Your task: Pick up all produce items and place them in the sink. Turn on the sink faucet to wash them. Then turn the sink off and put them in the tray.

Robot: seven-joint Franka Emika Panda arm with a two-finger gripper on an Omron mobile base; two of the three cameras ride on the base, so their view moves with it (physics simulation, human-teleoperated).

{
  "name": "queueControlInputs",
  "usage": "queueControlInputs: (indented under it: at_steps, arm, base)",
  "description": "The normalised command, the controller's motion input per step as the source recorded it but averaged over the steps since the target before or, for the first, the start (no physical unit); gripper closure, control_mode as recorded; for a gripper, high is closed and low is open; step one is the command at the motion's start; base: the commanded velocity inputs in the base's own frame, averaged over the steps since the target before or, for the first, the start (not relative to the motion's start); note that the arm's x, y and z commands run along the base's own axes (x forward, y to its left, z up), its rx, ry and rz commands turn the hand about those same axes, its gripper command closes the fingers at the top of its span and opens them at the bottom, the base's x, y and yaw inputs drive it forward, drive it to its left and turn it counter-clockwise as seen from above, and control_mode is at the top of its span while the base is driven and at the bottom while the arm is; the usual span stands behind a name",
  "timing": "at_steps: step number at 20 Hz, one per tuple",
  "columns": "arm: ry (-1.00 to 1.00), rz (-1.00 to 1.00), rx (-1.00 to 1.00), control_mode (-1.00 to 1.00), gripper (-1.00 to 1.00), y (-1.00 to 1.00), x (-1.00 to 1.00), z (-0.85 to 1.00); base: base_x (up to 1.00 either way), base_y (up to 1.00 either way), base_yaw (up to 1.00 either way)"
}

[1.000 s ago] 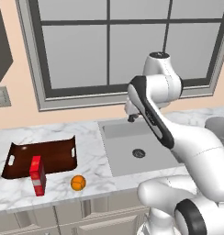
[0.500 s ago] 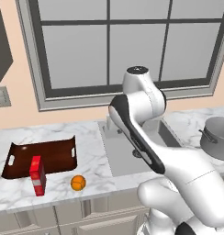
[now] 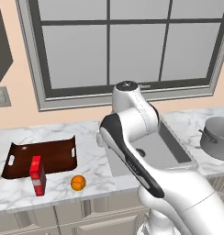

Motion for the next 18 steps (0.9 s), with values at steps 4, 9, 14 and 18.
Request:
queueControlInputs:
  at_steps: [4, 9, 14, 18]
  arm:
    - [0.06, 0.00, 0.00, -1.00, -1.00, 0.57, -0.15, -0.17]
    - [0.12, 0.00, 0.00, -1.00, -1.00, 0.50, 0.00, -0.24]
    - [0.10, 0.00, 0.00, -1.00, -1.00, 0.38, -0.03, -0.36]
    - [0.07, 0.00, 0.00, -1.00, -1.00, 0.35, 0.00, -0.41]
  base:
    - [0.00, 0.00, 0.00]
    - [0.00, 0.00, 0.00]
    - [0.00, 0.00, 0.00]
    - [0.00, 0.00, 0.00]
